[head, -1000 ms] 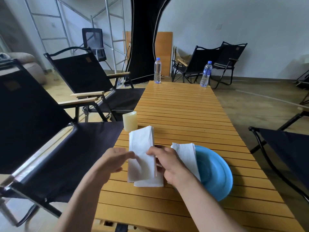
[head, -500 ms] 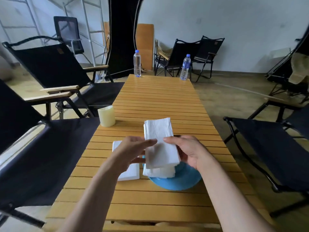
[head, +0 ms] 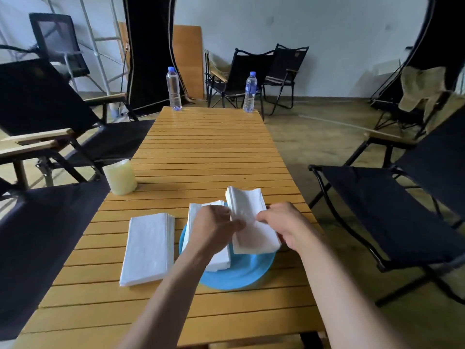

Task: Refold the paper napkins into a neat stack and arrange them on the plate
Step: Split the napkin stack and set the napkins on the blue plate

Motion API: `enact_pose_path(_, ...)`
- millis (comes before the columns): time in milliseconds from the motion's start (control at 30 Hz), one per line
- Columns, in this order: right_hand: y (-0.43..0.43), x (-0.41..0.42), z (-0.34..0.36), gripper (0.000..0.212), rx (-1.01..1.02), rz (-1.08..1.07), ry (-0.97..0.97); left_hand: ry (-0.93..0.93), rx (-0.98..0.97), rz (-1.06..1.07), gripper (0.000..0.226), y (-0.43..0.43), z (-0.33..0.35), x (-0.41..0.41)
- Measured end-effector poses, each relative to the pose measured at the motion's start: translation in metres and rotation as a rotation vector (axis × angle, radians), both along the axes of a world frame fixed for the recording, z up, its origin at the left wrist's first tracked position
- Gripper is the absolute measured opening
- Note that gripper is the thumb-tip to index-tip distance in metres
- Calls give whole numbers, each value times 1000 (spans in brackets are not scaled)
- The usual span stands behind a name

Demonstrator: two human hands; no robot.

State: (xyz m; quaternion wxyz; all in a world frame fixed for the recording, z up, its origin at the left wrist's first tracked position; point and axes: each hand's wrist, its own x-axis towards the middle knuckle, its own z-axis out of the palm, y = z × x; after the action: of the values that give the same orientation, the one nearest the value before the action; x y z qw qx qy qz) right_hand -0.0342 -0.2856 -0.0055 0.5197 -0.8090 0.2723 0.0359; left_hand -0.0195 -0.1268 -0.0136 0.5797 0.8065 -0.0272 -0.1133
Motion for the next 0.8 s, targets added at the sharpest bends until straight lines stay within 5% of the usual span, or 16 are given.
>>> enact_pose_path(267, -4, -1, -9, 25, -146, 18, 13, -125, 212, 97, 52, -6, -6, -5)
enact_pose_path(667, 3, -3, -23, 28, -498, -22, 7, -277, 368, 106, 29, -1, -9, -9)
enact_pose_path(800, 3, -4, -20, 33, -533, -44, -24, -334, 453, 286, 24, 17, 1, 0)
